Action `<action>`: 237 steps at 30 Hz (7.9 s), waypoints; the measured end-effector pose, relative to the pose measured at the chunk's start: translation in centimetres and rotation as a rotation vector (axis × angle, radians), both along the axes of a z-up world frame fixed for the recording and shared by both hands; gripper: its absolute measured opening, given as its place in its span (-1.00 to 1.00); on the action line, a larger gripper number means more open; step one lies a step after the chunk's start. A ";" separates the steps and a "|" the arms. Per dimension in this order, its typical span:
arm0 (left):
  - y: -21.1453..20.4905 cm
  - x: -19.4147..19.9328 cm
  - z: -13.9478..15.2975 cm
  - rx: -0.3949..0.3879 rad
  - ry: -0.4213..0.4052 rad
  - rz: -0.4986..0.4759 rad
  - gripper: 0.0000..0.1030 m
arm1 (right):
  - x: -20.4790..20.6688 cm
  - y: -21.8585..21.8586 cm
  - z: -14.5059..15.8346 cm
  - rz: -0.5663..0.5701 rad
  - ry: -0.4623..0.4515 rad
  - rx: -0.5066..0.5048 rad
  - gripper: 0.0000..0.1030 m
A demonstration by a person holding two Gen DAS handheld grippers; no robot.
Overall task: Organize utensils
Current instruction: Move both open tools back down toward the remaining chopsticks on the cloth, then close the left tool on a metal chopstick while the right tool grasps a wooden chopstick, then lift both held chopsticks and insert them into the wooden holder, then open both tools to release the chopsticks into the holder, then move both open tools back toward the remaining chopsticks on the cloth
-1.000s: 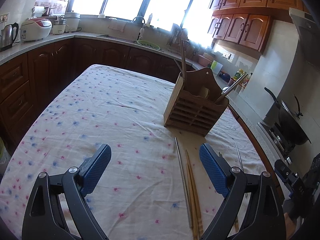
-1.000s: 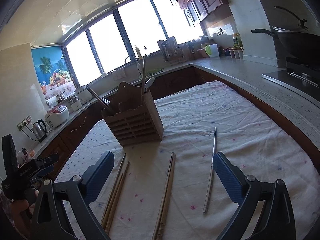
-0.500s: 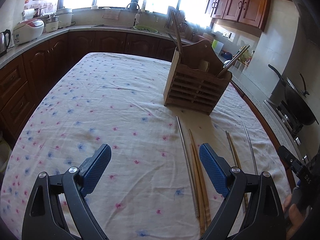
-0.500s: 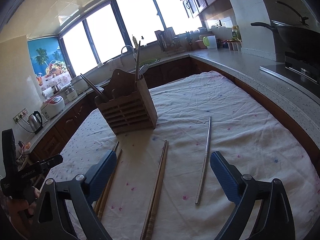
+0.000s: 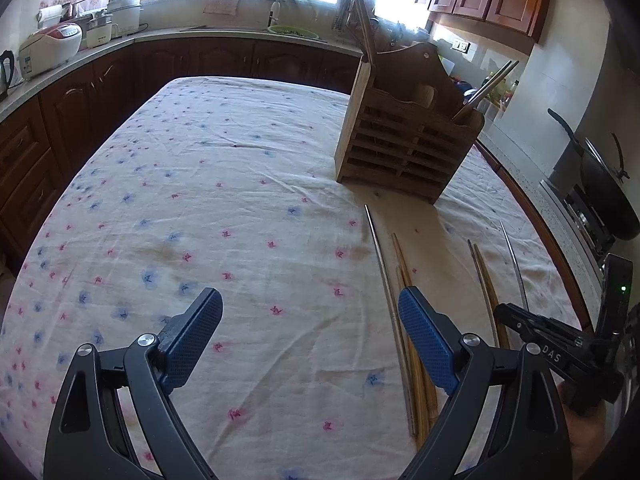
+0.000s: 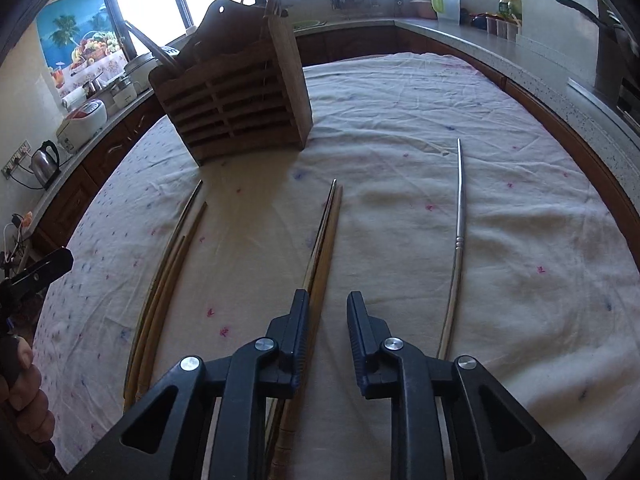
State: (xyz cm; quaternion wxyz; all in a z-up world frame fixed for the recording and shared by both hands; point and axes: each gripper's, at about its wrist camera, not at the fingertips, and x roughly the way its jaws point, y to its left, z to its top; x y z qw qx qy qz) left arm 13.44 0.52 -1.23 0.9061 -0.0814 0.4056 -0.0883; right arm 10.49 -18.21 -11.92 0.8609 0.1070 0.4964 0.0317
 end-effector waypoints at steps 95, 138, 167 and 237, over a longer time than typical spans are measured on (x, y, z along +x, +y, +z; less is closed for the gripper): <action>1.5 -0.1 15.6 -0.189 -0.332 -0.213 -0.93 | 1.3 -1.6 18.3 0.024 -0.498 0.148 -0.90; -1.7 15.5 12.9 -0.160 -0.401 -0.042 -0.93 | 15.2 -0.7 15.3 -0.050 -0.543 0.074 -0.90; 0.7 12.7 12.4 -0.170 -0.362 0.044 0.60 | 12.5 -2.6 16.6 -0.101 -0.570 0.157 0.42; -2.6 1.1 0.5 -0.063 0.024 -0.145 0.07 | -1.1 -1.5 5.3 -0.090 -0.224 0.128 0.34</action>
